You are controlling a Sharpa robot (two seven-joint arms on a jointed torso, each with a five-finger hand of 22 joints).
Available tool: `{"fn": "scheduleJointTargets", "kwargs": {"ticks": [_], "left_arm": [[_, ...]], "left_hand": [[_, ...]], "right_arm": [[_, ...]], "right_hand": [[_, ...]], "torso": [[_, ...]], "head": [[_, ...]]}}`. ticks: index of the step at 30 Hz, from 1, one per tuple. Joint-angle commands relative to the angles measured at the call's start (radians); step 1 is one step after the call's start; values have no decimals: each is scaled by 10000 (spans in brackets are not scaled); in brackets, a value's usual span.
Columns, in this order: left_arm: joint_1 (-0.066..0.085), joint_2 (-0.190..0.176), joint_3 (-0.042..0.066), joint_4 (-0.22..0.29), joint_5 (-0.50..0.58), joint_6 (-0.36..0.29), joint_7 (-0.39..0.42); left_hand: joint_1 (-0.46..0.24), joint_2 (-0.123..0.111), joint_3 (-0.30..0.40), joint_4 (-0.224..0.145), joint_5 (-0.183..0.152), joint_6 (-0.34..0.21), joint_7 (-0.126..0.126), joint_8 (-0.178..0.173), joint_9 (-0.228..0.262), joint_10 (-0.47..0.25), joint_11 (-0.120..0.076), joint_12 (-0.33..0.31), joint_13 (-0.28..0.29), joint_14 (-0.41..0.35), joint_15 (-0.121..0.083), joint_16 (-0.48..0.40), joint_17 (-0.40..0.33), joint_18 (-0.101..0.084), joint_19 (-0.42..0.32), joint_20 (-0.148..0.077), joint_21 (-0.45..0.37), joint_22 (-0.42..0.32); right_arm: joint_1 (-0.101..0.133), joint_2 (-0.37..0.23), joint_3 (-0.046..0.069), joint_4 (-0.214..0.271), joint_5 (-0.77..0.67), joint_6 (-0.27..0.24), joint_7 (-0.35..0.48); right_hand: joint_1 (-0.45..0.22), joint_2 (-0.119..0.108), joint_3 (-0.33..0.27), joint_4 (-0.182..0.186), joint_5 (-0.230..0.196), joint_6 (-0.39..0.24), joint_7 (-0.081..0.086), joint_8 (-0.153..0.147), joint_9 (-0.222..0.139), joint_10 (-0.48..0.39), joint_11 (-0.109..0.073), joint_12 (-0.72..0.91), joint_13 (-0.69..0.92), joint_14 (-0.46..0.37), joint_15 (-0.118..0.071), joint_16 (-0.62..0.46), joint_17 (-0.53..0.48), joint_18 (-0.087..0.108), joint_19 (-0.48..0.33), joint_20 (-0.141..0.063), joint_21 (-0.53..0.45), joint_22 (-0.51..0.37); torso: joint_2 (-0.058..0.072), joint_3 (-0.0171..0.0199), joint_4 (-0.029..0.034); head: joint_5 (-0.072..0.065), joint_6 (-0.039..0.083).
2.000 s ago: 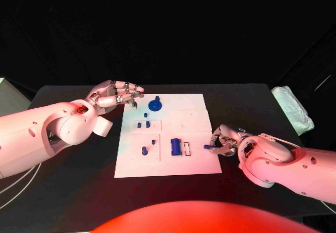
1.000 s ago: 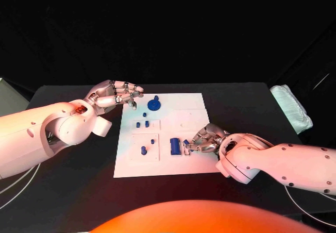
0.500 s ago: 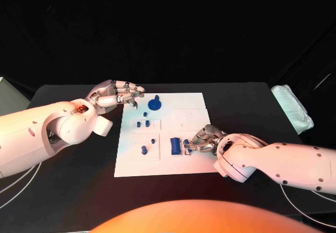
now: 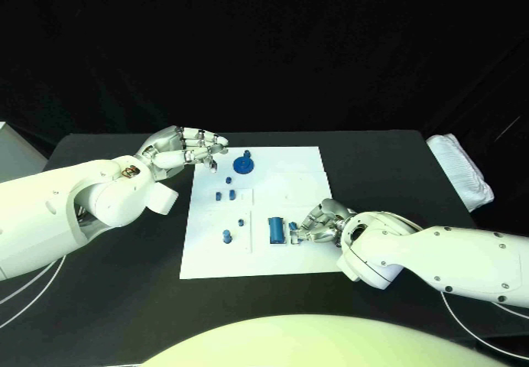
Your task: Assemble the parts on the task board
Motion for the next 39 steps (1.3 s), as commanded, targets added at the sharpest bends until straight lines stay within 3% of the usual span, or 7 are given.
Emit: {"fn": "scheduleJointTargets", "kwargs": {"ticks": [1,14,21,28,34,39], "left_arm": [[4,20,6,14,3,189,14],[4,10,6,4,2,193,-17],[4,11,6,-20,2,193,-36],[4,8,5,-36,2,198,-62],[4,4,5,-41,1,200,-79],[4,2,5,-41,0,208,-92]], "left_hand": [[80,-6,-24,40,-5,19,28,34,-15,-81,15,-9,-16,-27,73,-47,17,53,92,-7,-52,-9],[59,1,-38,74,-6,15,34,34,-19,-90,20,-7,-18,-28,77,-50,19,52,95,-4,-63,-15],[59,1,-38,74,-6,15,34,34,-19,-90,20,-7,-18,-28,77,-50,19,52,95,-4,-63,-15],[52,5,-47,94,-5,11,34,33,-22,-100,22,-8,-20,-29,80,-52,21,52,97,-2,-72,-20],[52,5,-47,94,-5,11,34,33,-22,-100,22,-8,-20,-29,80,-52,21,52,97,-2,-72,-20],[52,5,-47,94,-5,11,34,33,-22,-100,22,-8,-20,-29,80,-52,21,52,97,-2,-72,-20]], "right_arm": [[-33,36,-11,98,-161,351,44],[-47,18,-12,189,-238,221,140],[-50,1,-12,228,-291,140,305],[-51,-46,-11,253,-359,156,410],[-51,-99,-11,259,-454,264,455],[-51,-183,-11,250,-579,550,519]], "right_hand": [[-103,-33,-24,60,-68,11,55,37,13,832,-31,45,2322,1044,-15,43,2634,-67,1046,-60,60,2635],[-282,46,-20,62,-68,30,41,77,43,849,-44,78,2345,1044,-24,43,2634,-67,1046,-61,60,2635],[-1253,37,-392,116,-62,8,45,127,94,852,-35,73,2353,1044,-12,43,2634,-67,1046,-48,60,2635],[-1593,8,-708,127,-48,-3,28,162,126,850,-48,64,2354,1044,-23,43,2634,-67,1046,-54,60,2635],[-1531,33,-711,79,-35,-14,21,165,131,848,-53,58,2351,1044,-27,43,2634,-67,1046,-56,60,2635],[-779,-22,-517,-351,-32,-88,23,168,150,839,-58,34,2346,1044,-34,43,2634,-67,1046,-65,60,2635]], "torso": [[15,1,11],[17,10,3],[15,9,4],[15,4,11],[12,2,5],[11,1,15]], "head": [[0,2],[6,2],[7,2],[5,2],[13,2],[23,2]]}}
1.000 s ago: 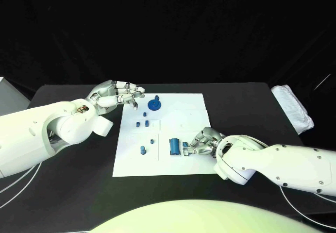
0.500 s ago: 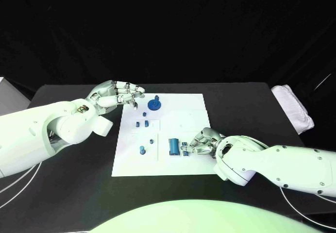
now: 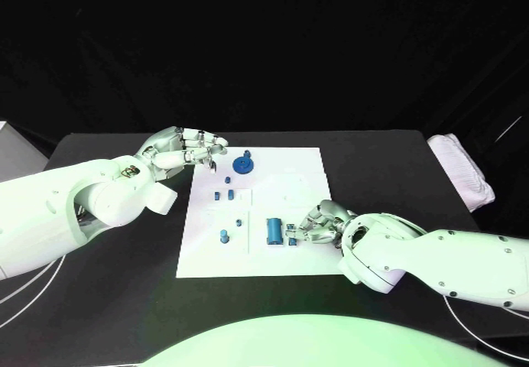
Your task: Assemble the parts on the task board
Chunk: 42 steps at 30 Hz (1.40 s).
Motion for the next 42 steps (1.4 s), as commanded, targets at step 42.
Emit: {"fn": "scheduleJointTargets", "kwargs": {"ticks": [42], "left_arm": [[3,4,4,-34,-4,141,-74]], "left_hand": [[48,31,-15,97,-2,9,36,36,-21,-75,-12,-1,-14,8,46,-55,20,53,105,2,-55,-27]], "right_arm": [[-39,120,0,-647,-699,1089,525]], "right_hand": [[813,-22,16,-216,9,-103,26,35,1,829,-52,-39,2346,1044,-25,43,2634,-67,1046,-51,60,2630]], "torso": [[-4,-10,11]], "head": [[13,1]]}}
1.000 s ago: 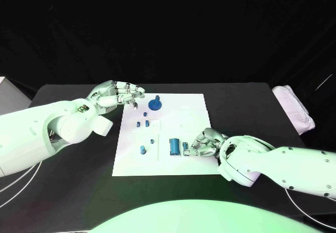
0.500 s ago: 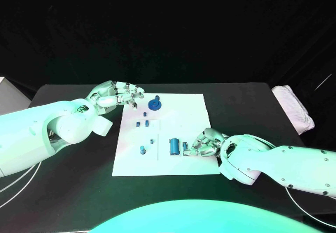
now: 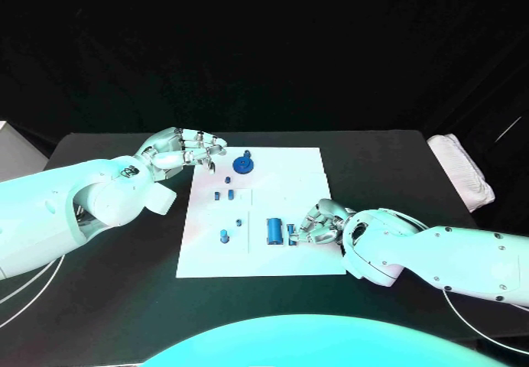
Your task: Assemble the parts on the task board
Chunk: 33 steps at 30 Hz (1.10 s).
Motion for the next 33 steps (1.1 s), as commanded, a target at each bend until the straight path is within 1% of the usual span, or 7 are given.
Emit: {"fn": "scheduleJointTargets", "kwargs": {"ticks": [1,12,21,24,27,29,33], "left_arm": [[4,12,5,10,-1,136,38],[1,45,4,-15,23,35,107],[-99,120,-73,-100,717,-1536,917],[-173,247,-84,-291,1173,-2153,1275],[-230,520,-91,-703,1622,-2619,1587],[-255,669,-93,-951,1773,-2734,1706],[-286,991,-90,-1578,1961,-2776,1899]], "left_hand": [[48,31,12,70,-2,9,36,36,-12,-76,-11,-1,-16,8,46,-55,14,52,68,-35,-55,-14],[42,46,7,96,-1,3,38,35,-15,-79,-11,4,-16,10,47,-55,17,52,73,-33,-64,-20],[54,-81,-97,231,3,-269,98,-103,-94,-153,36,39,-22,-231,108,-186,-7,34,-46,14,-244,-106],[152,-98,-153,384,2,-319,103,-89,-113,-199,67,117,-23,-739,184,-684,-210,25,-381,104,-668,-311],[261,-120,-152,645,5,-369,100,-32,-117,-266,170,-23,-201,-1421,388,-2242,-917,-16,-1027,324,-1739,-902],[357,-128,-206,787,2,-382,99,26,-126,-178,207,-276,-450,-1267,468,-3121,-1310,30,-1009,470,-2373,-1325],[504,-113,-237,995,8,-512,-244,-29,-324,273,403,-1310,-1159,-1329,763,-5456,-2057,-18,-1330,829,-4330,-2613]], "right_arm": [[-27,13,-20,-45,-236,146,72],[49,-319,18,292,-83,-355,514],[684,-415,74,-489,3005,-1129,4532],[884,-253,129,-1373,4214,-1034,5734],[1045,80,196,-2699,5549,-837,6846],[1090,272,237,-3359,6112,-688,7314],[1143,689,319,-4525,7150,-289,8156]], "right_hand": [[87,19,71,-2,7,-65,-14,-58,-34,830,-51,-36,2349,1044,-25,43,2634,-68,1046,-51,60,2634],[-318,-137,-408,429,0,-88,30,-67,-40,786,-10,-146,2301,1044,7,43,2634,-68,1046,-30,60,2634],[201,159,-1172,374,-46,-1033,377,-232,-8,-445,310,-2436,1188,720,277,-580,1577,382,427,202,-2309,1979],[837,312,-1217,224,-35,-1406,517,-163,63,-1179,444,-3449,628,392,404,-1082,845,634,-27,335,-3796,1532],[1831,477,-649,147,-24,-1996,773,-112,-19,-4198,661,-8429,-2731,-1685,727,-4325,-2795,1673,-2380,630,-11099,-1304],[2046,303,-273,278,-6,-2195,928,-135,-185,-4416,803,-9522,-4096,-2734,786,-6297,-4557,1763,-2617,734,-12439,-2321],[2263,159,445,418,21,-2299,989,-263,-436,-4799,999,-10981,-5894,-3936,998,-8223,-5549,1698,-3225,925,-13593,-3400]], "torso": [[-7,-1,-7],[-35,4,-22],[-211,-55,-124],[-353,-110,-123],[-555,-176,-112],[-638,-202,-119],[-728,-220,-133]], "head": [[18,1],[10,45],[-5,345],[11,504],[88,647],[112,753],[228,1049]]}}
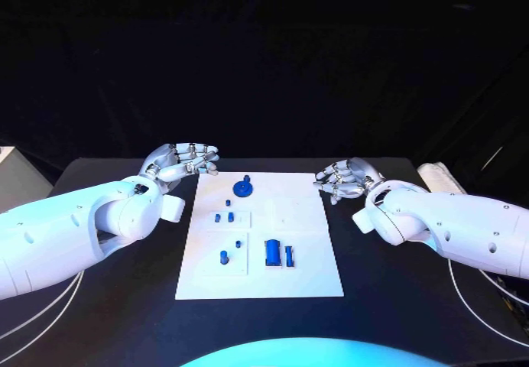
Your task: Assemble the parts on the task board
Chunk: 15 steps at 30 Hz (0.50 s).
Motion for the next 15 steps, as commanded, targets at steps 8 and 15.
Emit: {"fn": "scheduleJointTargets", "kwargs": {"ticks": [8,15], "left_arm": [[-48,866,15,-1546,937,-369,771],[-76,984,20,-1630,649,-420,479]], "left_hand": [[98,91,-175,15,2,-141,-352,-633,-715,197,31,-2265,-360,-509,298,-3525,-878,-68,-194,497,-3180,-2306],[-5048,2159,-4043,-2789,-2941,-8333,-1694,-2648,-3610,-9335,-1637,-3650,-993,-8005,-1255,-6704,-2914,-1778,-7362,-2398,-5224,-4499]], "right_arm": [[26,896,91,-1570,2772,1329,2885],[6,1001,130,-1569,2345,729,2246]], "right_hand": [[-242,-394,1437,-420,-43,91,311,-998,-741,227,617,-3306,-5225,-1468,879,-5026,-3133,113,-1656,941,-1885,-3881],[-5246,1788,-2980,-2733,-1427,-8446,-1617,-3708,-3590,-10086,-858,-4783,-7830,-11214,-183,-8129,-7856,-1714,-11737,-1194,-2502,-10054]], "torso": [[-330,5,-108],[-293,22,-89]], "head": [[255,499],[260,571]]}}
